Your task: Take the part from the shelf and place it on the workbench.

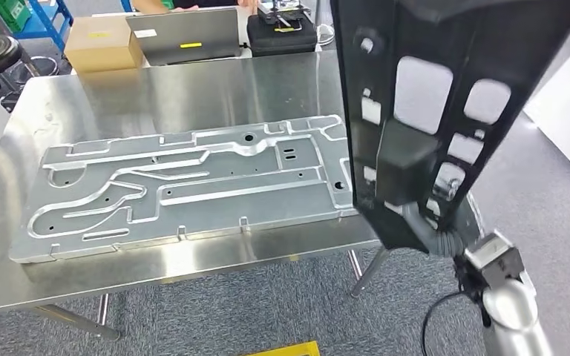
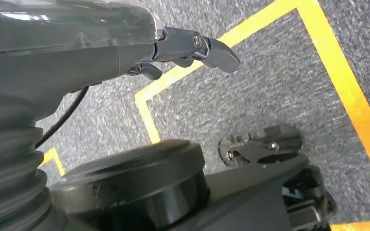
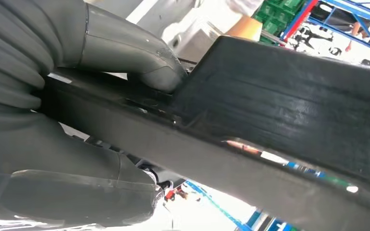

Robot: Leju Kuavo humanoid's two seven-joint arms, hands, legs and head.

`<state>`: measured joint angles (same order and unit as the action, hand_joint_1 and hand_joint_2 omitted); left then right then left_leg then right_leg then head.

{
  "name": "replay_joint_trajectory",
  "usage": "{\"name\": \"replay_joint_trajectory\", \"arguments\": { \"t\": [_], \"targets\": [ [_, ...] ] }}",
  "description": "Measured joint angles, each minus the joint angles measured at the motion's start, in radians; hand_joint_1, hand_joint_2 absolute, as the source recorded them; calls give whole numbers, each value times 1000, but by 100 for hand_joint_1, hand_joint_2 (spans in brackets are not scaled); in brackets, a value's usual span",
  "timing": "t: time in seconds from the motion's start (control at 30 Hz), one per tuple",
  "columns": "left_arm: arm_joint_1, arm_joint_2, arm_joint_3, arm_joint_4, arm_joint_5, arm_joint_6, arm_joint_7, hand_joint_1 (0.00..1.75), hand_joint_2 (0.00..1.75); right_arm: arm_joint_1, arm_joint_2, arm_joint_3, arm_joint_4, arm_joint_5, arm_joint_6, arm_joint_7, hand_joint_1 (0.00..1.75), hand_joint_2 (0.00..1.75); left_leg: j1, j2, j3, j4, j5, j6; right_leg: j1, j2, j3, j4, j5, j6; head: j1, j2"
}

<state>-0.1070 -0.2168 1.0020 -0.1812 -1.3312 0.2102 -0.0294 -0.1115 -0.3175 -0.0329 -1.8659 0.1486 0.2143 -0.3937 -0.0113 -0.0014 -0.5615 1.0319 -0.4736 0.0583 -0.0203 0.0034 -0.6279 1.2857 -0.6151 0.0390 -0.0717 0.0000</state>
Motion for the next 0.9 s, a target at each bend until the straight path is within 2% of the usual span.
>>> {"name": "replay_joint_trajectory", "arguments": {
  "t": [0.03,0.07,0.1,0.13,0.2,0.23,0.27,0.33,0.4,0.43,0.47,0.53,0.57,0.6,0.67,0.7,0.73,0.83,0.9],
  "targets": [
    [2,0,-1,0,0,-1,1,0,175,-18,-8,6,17,0,-1,2,175,175,0,-5,9,0,-9,1,0,0,-36,26,-23,1,0,0],
    [4,-1,-2,0,-1,-1,1,0,175,-31,-15,12,30,1,-3,3,175,175,0,-11,22,0,-20,1,0,0,-60,24,-32,1,0,0],
    [6,-1,-2,0,-1,-2,1,0,175,-42,-22,17,40,1,-5,4,175,175,0,-16,37,0,-32,0,1,0,-71,-8,-17,-1,0,0],
    [8,-2,-3,0,-3,-2,1,0,175,-52,-29,23,48,7,-11,5,175,175,0,-20,54,0,-45,-2,3,0,-72,-62,24,-5,0,0],
    [13,-4,-4,1,-12,-6,1,0,175,-95,-41,42,77,73,-46,23,175,175,-2,-24,76,0,-69,-8,12,2,-70,-179,161,-19,0,0],
    [14,-5,-6,1,-21,-9,2,0,175,-142,-46,64,110,161,-83,47,175,175,-2,-23,80,-1,-78,-13,15,6,-72,-213,214,-26,1,0],
    [10,-6,-12,2,-35,-14,6,0,175,-215,-50,99,162,295,-129,86,175,175,-4,-17,81,-1,-82,-18,18,12,-74,-230,245,-32,2,0],
    [-10,-6,-31,1,-73,-21,20,0,175,-419,-39,204,322,641,-215,186,175,175,-8,-2,76,15,-72,-32,13,25,-69,-240,245,-39,4,0],
    [-37,-6,-53,1,-102,-22,35,0,175,-641,5,335,543,956,-252,272,175,175,-9,3,41,86,-58,-45,6,32,-49,-259,242,-47,5,0],
    [-49,-7,-63,1,-109,-18,41,0,175,-734,39,398,658,1057,-257,297,175,175,-6,1,7,140,-67,-51,3,33,-39,-267,240,-50,5,0],
    [-58,-7,-71,1,-113,-14,44,0,175,-810,76,459,770,1119,-262,314,175,175,-1,0,-34,195,-88,-57,3,31,-31,-271,235,-53,5,0],
    [-69,-8,-82,1,-114,-9,45,0,175,-899,148,556,951,1152,-283,328,175,175,10,0,-107,269,-135,-69,3,27,-17,-272,224,-55,5,0],
    [-71,-8,-86,1,-113,-7,44,0,175,-919,179,593,1023,1152,-298,332,175,175,14,0,-126,268,-132,-74,3,23,-8,-271,216,-54,5,0],
    [-71,-8,-88,1,-111,-5,42,0,175,-930,208,621,1085,1152,-313,333,175,175,18,0,-130,235,-102,-78,3,18,3,-271,207,-52,5,0],
    [-67,-8,-90,1,-105,2,35,0,175,-942,258,665,1189,1151,-332,332,175,175,23,1,-108,107,10,-84,3,7,24,-269,188,-47,5,0],
    [-63,-8,-90,1,-103,7,32,0,175,-950,280,684,1236,1151,-338,330,175,175,23,1,-98,48,48,-84,3,3,29,-268,182,-43,5,0],
    [-59,-8,-91,1,-101,12,30,0,175,-961,297,701,1276,1151,-340,328,175,175,22,1,-92,11,73,-80,5,1,28,-266,177,-38,5,0],
    [-45,-8,-95,1,-102,21,27,0,175,-978,327,733,1352,1148,-342,319,175,175,19,0,-90,-5,78,-55,8,-1,22,-264,167,-21,4,0],
    [-42,-8,-97,1,-103,21,23,0,175,-981,336,741,1377,1145,-342,314,175,175,21,-1,-85,-9,75,-44,5,-2,12,-238,147,-11,5,0]
  ]
}}
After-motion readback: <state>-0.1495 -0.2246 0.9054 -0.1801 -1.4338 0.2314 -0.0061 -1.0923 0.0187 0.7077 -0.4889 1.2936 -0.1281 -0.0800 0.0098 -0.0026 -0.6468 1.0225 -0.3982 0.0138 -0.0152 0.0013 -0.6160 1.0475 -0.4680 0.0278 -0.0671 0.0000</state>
